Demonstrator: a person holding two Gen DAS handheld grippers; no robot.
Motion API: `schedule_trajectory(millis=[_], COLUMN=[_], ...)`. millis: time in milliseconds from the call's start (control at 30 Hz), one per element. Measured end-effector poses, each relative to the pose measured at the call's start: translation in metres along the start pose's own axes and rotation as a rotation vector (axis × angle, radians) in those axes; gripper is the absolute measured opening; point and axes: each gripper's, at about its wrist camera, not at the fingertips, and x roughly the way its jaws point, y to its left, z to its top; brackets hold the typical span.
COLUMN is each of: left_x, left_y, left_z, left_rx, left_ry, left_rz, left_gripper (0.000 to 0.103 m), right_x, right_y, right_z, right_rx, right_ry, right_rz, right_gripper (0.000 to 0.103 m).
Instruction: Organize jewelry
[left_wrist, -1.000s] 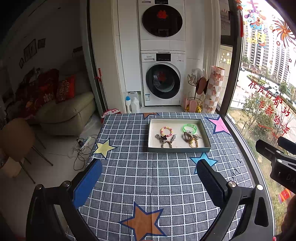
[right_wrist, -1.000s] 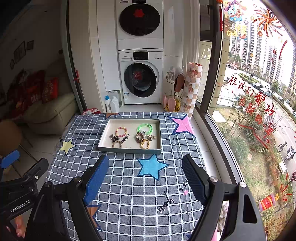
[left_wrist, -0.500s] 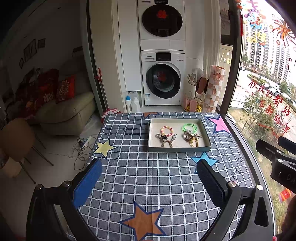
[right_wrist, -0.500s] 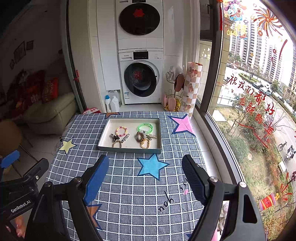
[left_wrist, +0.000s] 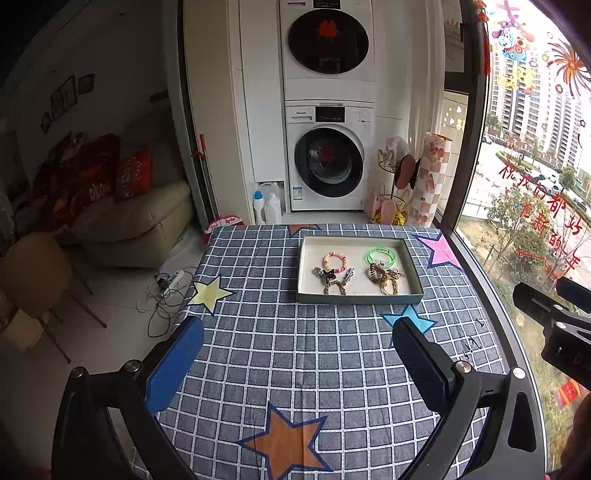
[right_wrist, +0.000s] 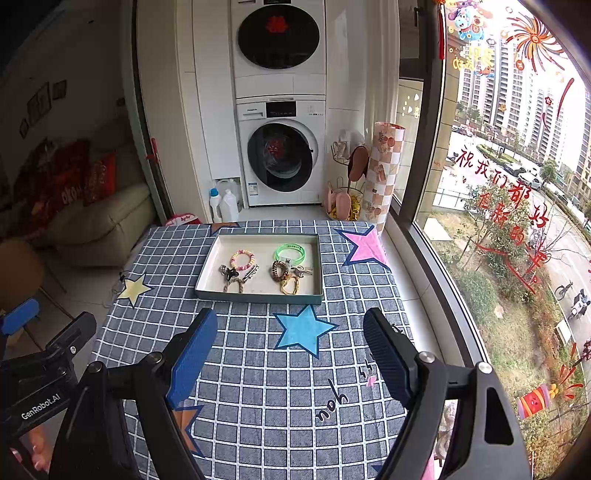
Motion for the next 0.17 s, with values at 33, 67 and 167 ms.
schedule_trajectory(millis=[33,67,167], left_x=[0.0002,0.0001,0.0005], left_y=[-0.0003,-0.0005,-0.0010], left_z=[0.0006,0.0007,0.0013], left_rx=[0.003,0.006,0.008], left_ry=[0.000,0.001,0.006], left_rz=[-0.001,-0.004,-0.013], left_gripper=[0.103,0.103,0.103], right_x=[0.0006,0.0006,0.0011], right_y=[0.0001,0.0001,0.0010], right_z=[-0.0008,-0.0007,-0.0033], right_rx=[0.000,0.000,0.000], right_ry=[0.001,0.001,0.002], right_rz=[0.000,0.000,0.000], right_gripper=[0.084,0.084,0.084])
